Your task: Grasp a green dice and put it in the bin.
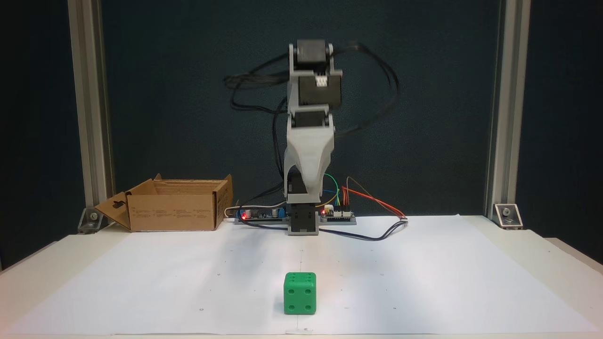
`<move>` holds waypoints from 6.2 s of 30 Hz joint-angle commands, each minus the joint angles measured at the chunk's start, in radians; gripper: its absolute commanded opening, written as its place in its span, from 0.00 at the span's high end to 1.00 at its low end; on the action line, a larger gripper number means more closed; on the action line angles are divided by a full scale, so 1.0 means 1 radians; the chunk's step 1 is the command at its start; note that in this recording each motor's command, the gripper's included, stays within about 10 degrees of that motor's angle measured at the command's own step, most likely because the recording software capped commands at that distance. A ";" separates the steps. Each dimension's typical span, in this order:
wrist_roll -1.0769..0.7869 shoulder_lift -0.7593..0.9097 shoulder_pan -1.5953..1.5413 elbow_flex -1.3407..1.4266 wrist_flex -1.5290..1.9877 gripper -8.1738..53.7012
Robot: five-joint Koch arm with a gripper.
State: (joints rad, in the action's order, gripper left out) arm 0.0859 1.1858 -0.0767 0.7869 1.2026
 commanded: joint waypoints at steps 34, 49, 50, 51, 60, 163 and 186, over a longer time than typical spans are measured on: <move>0.037 -0.202 0.061 -0.060 -0.086 0.16; 0.037 -0.221 0.080 -0.034 -0.089 0.17; 0.037 -0.224 0.080 -0.032 -0.091 0.17; 0.037 -0.227 0.080 -0.029 -0.091 0.17; 0.037 -0.236 0.064 0.104 -0.212 0.17; -0.534 0.436 1.416 0.276 -0.051 0.68; -0.687 -0.009 1.960 0.296 -0.236 0.27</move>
State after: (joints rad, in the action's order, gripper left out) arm -0.5216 1.1643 1.8745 1.0983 0.9771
